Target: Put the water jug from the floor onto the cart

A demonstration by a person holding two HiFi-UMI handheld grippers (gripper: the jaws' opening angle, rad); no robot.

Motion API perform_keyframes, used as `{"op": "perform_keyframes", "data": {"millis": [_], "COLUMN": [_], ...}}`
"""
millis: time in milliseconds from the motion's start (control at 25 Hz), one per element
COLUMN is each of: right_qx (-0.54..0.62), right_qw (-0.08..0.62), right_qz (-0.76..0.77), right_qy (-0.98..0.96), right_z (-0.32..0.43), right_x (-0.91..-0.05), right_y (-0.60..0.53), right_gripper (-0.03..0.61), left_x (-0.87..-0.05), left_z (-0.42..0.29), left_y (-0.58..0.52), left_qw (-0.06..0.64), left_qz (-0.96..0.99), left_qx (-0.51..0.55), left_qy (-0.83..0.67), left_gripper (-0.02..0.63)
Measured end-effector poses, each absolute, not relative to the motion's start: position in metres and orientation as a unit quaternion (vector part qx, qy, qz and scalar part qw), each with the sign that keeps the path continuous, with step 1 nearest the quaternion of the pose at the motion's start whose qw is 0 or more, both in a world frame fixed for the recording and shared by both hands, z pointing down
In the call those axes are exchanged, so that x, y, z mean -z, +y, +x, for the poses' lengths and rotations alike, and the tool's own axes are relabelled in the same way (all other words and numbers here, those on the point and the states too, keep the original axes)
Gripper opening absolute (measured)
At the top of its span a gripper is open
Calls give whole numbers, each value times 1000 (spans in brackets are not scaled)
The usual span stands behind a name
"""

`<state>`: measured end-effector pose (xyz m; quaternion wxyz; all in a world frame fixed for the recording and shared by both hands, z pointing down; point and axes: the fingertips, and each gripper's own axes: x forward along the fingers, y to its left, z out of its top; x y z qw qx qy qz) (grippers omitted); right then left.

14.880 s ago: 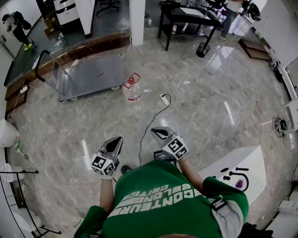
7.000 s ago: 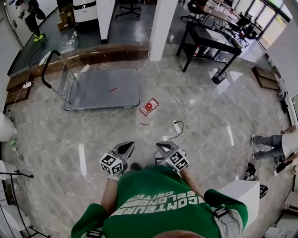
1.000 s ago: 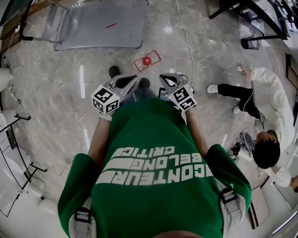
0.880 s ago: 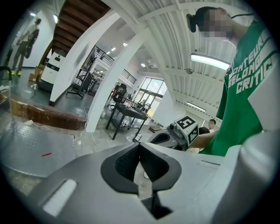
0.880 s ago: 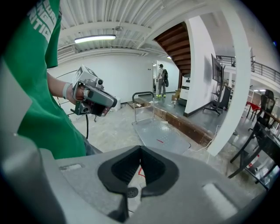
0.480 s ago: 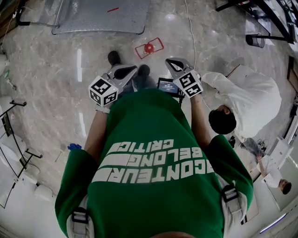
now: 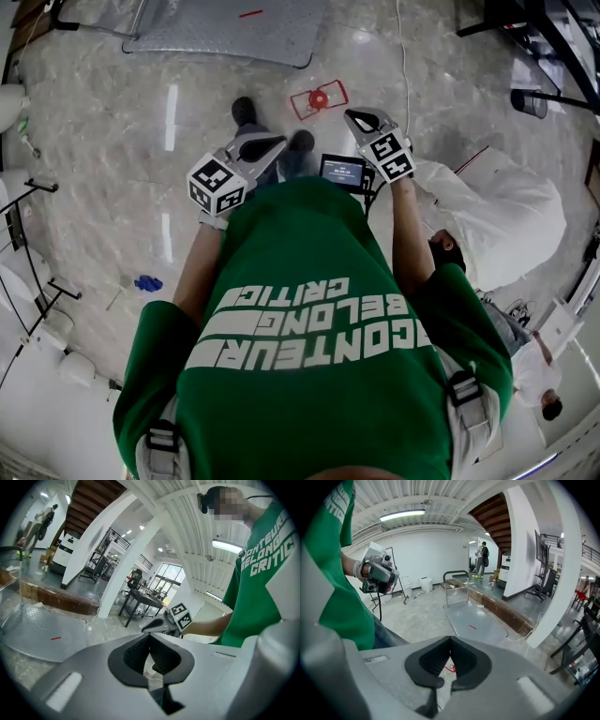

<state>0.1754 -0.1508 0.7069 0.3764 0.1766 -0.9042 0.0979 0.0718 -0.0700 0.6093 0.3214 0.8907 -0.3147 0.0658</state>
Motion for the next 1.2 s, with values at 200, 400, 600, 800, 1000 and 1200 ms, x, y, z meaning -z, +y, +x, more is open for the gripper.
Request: {"op": "perform_keyframes", "data": {"millis": [200,400,600,800,1000,1200], "right_qx": [-104,-119,-127,-147,-153,-167], "right_qw": [390,423,451,456,463,484], "right_qz": [165,137,118,127,153,172], "right_qy": [-900,-888,-875,-868,-860,-842], "right_z": [171,159,152,144,138,143], "right_x": [-738,-772,-795,-820,-850,-883], "right_y": [-163,-165,-164,-176,-190,-193], "right_gripper": [-8,-8,-8,-8,-8,-6], "left_x": [-608,-606,-606,-611,-617,-622], "left_z": [54,26,6,-10,-29,-38], "left_y": [-72,-75,-75,-76,-74,-77], "left_qw": [321,320,322,328,330,333], "left_qz": [883,871,862,858,852,845], "left_qx": [-67,-67,-68,-68,-68,-68], "left_qy": [-336,-366,-386,-390,-401,-412], "left_gripper": [9,9,9,9,9,9]}}
